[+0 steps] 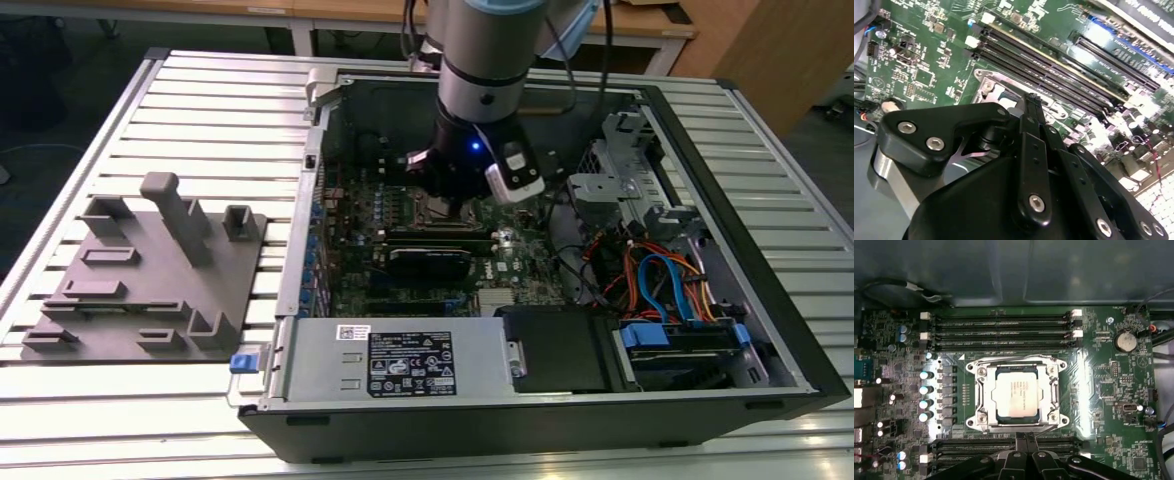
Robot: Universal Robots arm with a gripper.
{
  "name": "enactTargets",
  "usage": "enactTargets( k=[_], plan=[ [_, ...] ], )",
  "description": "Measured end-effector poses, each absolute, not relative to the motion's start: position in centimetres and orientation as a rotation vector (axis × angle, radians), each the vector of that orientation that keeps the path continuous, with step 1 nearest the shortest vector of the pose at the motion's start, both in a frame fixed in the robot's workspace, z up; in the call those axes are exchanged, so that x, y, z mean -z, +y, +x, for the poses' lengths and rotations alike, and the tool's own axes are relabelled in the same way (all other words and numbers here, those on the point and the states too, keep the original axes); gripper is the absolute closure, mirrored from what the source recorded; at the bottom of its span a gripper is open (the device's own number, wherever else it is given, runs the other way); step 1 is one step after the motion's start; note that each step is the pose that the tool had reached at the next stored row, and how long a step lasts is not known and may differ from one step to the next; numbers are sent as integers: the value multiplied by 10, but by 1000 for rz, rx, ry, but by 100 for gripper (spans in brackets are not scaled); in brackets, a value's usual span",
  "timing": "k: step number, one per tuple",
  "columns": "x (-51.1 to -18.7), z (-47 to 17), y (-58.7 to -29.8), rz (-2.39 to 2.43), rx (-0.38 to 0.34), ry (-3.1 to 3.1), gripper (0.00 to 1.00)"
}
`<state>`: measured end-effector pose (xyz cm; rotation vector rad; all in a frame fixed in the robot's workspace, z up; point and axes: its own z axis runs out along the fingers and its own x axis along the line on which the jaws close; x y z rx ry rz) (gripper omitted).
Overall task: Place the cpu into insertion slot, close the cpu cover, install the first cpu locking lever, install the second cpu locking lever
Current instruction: 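Install the second cpu locking lever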
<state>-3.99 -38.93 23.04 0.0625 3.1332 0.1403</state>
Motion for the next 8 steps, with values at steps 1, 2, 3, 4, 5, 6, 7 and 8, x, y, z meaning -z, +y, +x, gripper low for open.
enactTargets(
  k=[1, 2, 3, 4, 5, 6, 7, 8],
  plan=[
    [-230, -41, -390, 63, -142, 3133, 89],
    [-230, -42, -392, 63, -143, 3133, 89],
    [-230, -43, -393, 62, -145, 3133, 89],
    [-230, -44, -393, 62, -147, 3133, 89],
    [-229, -45, -394, 63, -150, 3133, 89],
    [-229, -46, -395, 63, -153, 3133, 89],
    [-229, -46, -395, 63, -155, 3133, 89],
    [-229, -47, -395, 63, -156, 3133, 89]
  ],
)
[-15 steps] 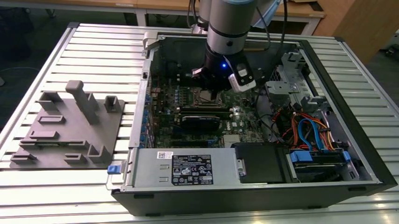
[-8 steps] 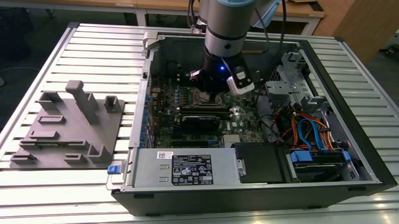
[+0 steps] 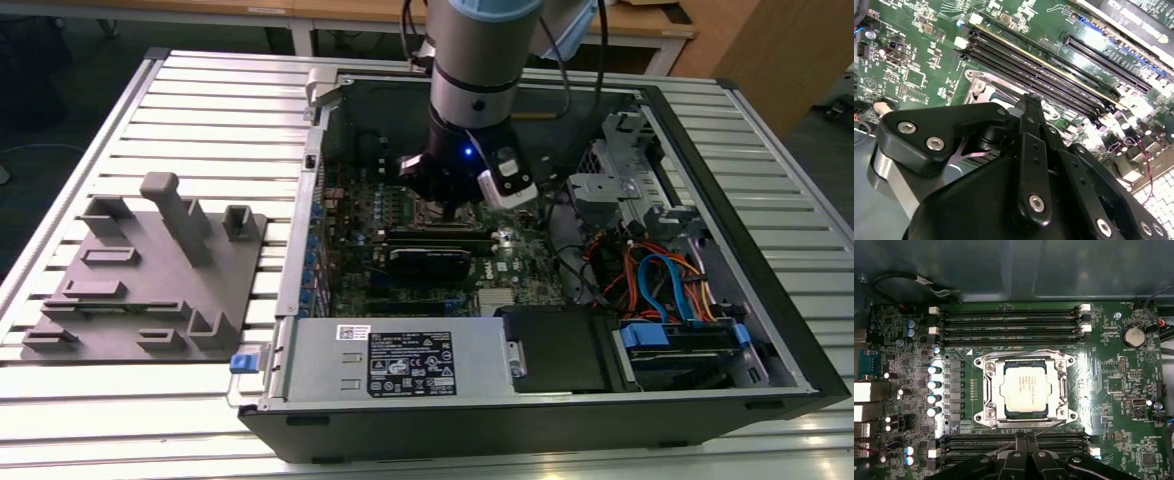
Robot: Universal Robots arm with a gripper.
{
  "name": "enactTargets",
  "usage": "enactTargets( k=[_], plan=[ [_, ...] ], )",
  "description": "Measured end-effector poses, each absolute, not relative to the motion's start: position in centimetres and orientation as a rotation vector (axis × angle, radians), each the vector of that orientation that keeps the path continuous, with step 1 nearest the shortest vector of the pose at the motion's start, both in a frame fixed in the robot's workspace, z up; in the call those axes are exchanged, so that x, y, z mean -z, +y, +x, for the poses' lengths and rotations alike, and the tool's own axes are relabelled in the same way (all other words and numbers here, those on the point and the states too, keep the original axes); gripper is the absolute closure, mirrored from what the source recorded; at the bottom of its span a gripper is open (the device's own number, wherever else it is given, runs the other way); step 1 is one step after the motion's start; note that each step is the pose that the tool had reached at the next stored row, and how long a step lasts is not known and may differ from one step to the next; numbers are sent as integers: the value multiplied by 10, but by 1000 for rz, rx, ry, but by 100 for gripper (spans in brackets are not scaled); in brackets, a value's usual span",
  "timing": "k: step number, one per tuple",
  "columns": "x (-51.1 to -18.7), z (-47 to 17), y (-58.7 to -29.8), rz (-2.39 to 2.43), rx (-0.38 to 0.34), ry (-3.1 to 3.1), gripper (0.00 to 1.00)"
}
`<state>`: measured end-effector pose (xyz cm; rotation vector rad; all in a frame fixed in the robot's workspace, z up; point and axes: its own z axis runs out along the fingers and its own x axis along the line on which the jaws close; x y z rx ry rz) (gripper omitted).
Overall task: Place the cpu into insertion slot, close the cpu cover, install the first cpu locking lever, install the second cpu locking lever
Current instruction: 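Install the second cpu locking lever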
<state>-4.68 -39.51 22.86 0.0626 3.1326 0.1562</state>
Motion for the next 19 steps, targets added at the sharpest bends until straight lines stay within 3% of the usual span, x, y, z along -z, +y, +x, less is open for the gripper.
enactTargets(
  k=[19],
  plan=[
    [-219, -56, -397, 63, -188, 3131, 89]
  ],
)
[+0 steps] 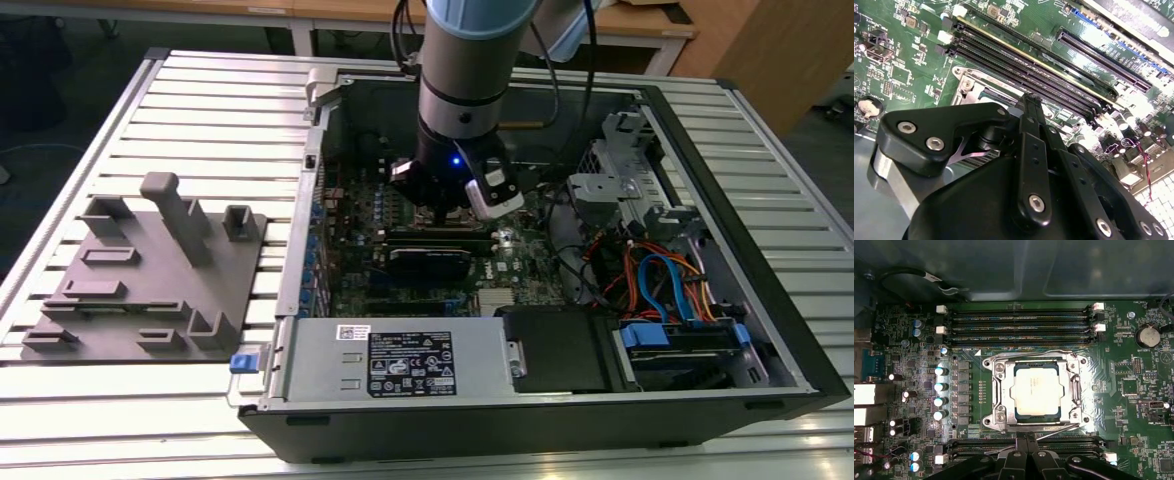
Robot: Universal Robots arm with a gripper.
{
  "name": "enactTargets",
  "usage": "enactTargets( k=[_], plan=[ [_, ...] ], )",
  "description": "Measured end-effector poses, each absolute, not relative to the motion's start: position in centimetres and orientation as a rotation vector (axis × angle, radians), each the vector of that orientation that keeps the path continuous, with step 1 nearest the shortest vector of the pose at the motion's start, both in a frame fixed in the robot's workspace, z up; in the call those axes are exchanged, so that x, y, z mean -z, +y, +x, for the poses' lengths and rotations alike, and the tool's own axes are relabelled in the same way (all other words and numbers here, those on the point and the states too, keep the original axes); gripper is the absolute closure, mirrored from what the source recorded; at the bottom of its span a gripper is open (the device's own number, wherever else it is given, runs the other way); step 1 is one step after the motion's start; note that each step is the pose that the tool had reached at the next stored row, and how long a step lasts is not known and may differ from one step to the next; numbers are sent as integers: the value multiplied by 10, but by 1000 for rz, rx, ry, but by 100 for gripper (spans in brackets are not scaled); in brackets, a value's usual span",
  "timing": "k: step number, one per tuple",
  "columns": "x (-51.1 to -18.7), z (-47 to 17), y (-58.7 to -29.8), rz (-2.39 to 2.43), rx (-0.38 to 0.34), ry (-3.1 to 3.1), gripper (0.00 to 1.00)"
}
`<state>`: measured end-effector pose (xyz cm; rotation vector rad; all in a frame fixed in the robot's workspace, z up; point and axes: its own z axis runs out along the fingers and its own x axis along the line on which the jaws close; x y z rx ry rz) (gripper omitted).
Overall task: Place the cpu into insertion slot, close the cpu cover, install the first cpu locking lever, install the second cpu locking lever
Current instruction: 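Install the second cpu locking lever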
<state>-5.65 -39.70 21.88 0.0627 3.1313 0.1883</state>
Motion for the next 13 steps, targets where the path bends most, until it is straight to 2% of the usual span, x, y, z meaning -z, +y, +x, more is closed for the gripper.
enactTargets(
  k=[8, 13],
  plan=[
    [-219, -57, -397, 63, -190, 3131, 89],
    [-219, -57, -398, 63, -251, 3128, 89]
  ],
)
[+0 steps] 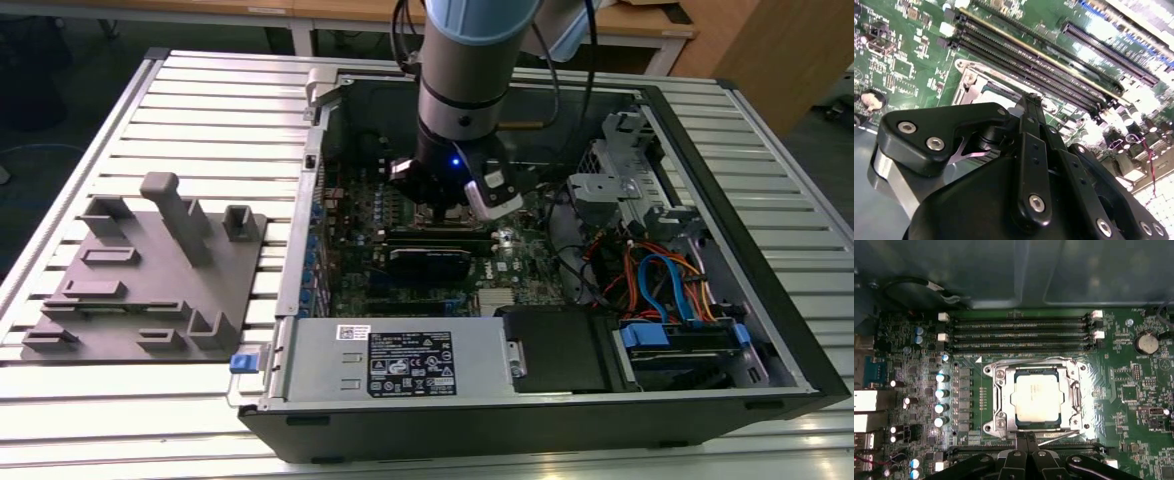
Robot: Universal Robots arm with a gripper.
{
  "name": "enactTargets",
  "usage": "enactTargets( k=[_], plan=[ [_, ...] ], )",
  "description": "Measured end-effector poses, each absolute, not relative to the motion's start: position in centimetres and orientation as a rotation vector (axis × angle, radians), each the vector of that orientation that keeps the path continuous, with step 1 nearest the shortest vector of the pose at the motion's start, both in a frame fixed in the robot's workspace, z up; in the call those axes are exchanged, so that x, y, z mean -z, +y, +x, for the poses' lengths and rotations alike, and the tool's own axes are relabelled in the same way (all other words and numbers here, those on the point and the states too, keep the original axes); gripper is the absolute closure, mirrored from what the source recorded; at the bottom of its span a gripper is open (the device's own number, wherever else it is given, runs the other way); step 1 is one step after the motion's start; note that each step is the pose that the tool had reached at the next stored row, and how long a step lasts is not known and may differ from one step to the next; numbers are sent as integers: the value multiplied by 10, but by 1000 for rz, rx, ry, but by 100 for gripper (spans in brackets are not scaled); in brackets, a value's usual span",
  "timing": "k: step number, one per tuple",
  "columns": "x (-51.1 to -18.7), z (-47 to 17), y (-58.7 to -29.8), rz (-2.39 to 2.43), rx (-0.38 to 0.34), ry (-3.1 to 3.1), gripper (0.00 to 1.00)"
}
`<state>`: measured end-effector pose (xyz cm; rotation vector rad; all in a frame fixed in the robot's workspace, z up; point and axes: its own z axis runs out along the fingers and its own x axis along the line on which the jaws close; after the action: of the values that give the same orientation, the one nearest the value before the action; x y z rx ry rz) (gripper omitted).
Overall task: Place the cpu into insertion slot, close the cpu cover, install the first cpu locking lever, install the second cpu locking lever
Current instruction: 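Install the second cpu locking lever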
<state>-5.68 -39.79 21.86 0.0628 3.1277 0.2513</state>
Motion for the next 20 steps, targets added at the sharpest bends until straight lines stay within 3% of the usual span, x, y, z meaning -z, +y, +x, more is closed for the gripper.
enactTargets(
  k=[20],
  plan=[
    [-214, -67, -411, 44, -316, 3144, 89]
  ],
)
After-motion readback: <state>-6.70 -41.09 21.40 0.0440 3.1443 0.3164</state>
